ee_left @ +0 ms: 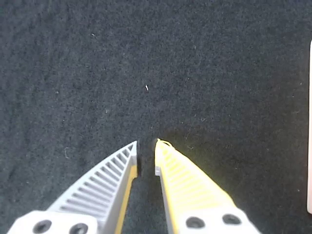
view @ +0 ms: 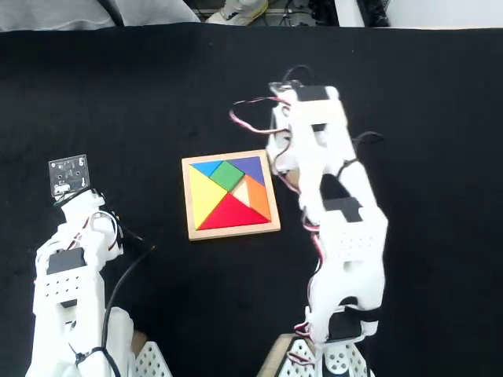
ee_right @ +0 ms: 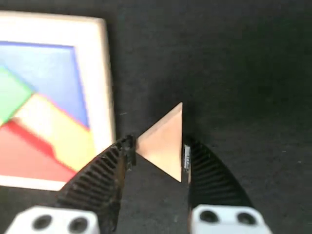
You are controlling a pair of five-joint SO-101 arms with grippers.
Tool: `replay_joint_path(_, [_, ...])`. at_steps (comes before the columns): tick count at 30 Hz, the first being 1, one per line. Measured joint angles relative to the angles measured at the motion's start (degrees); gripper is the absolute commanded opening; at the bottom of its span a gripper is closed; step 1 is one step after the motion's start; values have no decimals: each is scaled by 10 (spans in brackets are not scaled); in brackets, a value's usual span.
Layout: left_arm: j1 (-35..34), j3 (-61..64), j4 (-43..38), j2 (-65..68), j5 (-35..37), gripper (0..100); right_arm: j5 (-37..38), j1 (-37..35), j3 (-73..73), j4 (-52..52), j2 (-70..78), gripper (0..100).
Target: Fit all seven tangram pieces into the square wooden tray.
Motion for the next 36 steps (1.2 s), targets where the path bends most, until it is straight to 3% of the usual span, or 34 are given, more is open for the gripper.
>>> replay_joint_path(6, [0, 0, 0, 0, 0, 73, -62, -66, 0, 4, -33, 127])
replay_joint_path(14, [0, 0, 0, 0, 0, 73, -209, -122, 0, -13, -36, 128])
replay_joint_path(24, [0, 0, 0, 0, 0, 73, -220, -143, -18, -44, 28, 131])
replay_joint_path(36, [0, 0, 0, 0, 0, 73, -220, -168, -148, 56, 103, 132])
